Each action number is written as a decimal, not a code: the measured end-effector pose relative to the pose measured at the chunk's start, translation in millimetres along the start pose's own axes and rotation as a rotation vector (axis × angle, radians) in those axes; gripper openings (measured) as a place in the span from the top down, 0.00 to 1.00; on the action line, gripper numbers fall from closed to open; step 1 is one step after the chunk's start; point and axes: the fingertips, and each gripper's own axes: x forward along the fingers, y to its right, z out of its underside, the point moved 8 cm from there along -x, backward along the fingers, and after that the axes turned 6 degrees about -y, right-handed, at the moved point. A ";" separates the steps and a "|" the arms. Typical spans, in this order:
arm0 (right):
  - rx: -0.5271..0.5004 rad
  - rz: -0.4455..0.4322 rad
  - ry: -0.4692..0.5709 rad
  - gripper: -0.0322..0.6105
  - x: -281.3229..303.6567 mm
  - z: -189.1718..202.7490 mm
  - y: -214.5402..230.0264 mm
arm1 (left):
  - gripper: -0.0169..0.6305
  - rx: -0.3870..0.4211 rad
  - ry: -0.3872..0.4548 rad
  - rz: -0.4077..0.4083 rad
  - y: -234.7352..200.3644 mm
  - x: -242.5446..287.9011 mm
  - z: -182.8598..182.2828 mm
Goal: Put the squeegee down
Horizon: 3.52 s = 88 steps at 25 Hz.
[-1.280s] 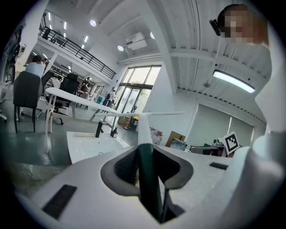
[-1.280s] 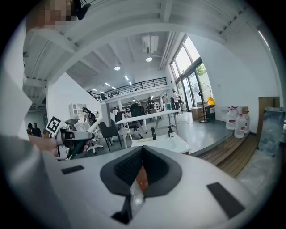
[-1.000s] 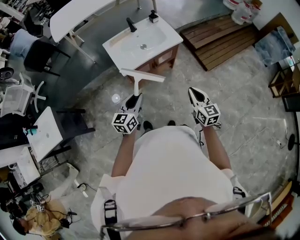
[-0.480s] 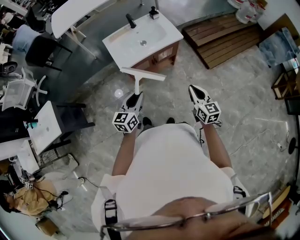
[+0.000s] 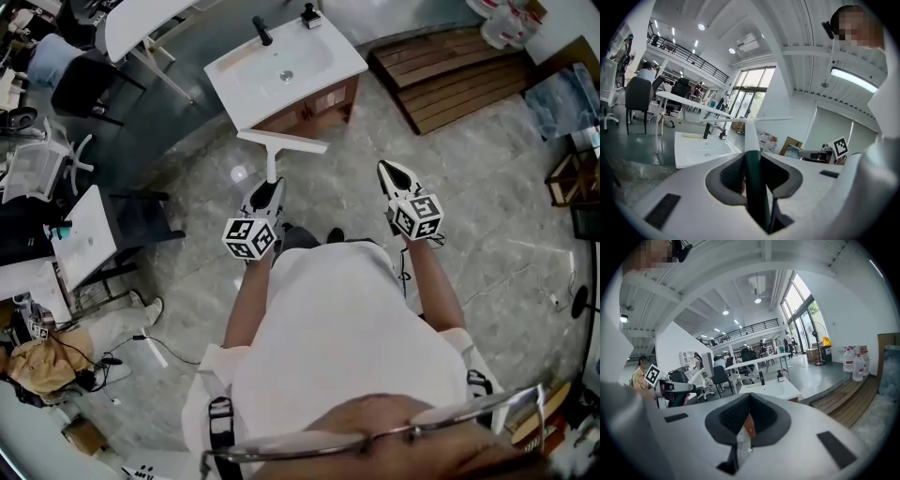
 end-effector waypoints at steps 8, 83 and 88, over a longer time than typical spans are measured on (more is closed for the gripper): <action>0.010 -0.014 -0.013 0.94 15.5 -3.2 4.5 | 0.84 -0.014 -0.013 -0.009 -7.2 10.1 -0.1; -0.034 -0.309 -0.266 0.94 419.2 -163.5 204.3 | 0.84 -0.116 -0.037 -0.398 -180.0 297.8 -155.3; -0.036 -0.346 -0.275 0.94 434.8 -164.4 196.4 | 0.84 -0.121 -0.053 -0.437 -189.2 300.0 -152.8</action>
